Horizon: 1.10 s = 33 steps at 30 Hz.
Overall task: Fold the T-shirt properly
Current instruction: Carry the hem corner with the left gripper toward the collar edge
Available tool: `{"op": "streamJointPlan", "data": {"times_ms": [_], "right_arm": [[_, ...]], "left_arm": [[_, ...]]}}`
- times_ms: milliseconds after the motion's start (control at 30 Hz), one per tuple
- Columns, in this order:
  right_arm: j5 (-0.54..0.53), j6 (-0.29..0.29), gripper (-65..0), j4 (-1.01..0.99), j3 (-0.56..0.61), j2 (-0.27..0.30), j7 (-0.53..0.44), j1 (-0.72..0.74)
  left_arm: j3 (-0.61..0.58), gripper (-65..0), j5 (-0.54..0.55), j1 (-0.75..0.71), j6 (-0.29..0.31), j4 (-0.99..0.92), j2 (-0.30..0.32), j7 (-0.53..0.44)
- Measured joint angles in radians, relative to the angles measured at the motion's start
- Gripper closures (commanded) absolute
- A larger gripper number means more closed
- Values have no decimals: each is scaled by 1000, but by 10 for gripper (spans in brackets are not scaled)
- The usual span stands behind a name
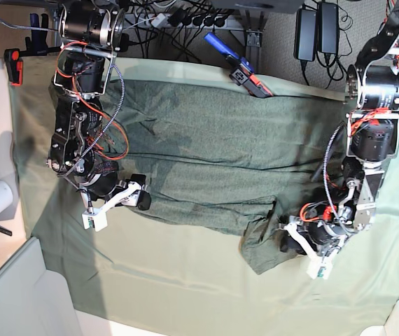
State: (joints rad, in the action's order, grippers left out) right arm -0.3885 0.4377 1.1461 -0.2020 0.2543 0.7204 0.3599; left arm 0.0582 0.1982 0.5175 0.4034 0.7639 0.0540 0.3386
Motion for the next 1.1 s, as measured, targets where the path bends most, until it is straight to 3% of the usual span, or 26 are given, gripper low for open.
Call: {"op": "streamJointPlan", "data": {"times_ms": [400,433,533,567,700,1000,1100], "right_arm": [[-23,0,-401,1,-1,0,-22,-50],[-24,0,-401,2,-1,0,-24,-50],[-23,0,-401,2,-1,0,-25,-50],[-23,0,-401,2,-1,0,-25,-50],[-23,0,-401,2,-1,0,-28,-50],[-23,0,-401,2,-1,0,-29,-51],[-23,0,-401,2,-1,0,-32,-52]], "left_arm": [[0,-320,1,-7,0,0,-10,-6],[0,-281,1,-7,0,0,-10,-6],[0,-52,-6,-8,0,0,-10,-6],[0,-3,-9,-8,0,0,-10,-7],[0,0,-21,-8,0,0,-15,-56],[0,0,-21,-6,0,74,5,-67],[2,0,-11,-27,46,142,28,-60]]}}
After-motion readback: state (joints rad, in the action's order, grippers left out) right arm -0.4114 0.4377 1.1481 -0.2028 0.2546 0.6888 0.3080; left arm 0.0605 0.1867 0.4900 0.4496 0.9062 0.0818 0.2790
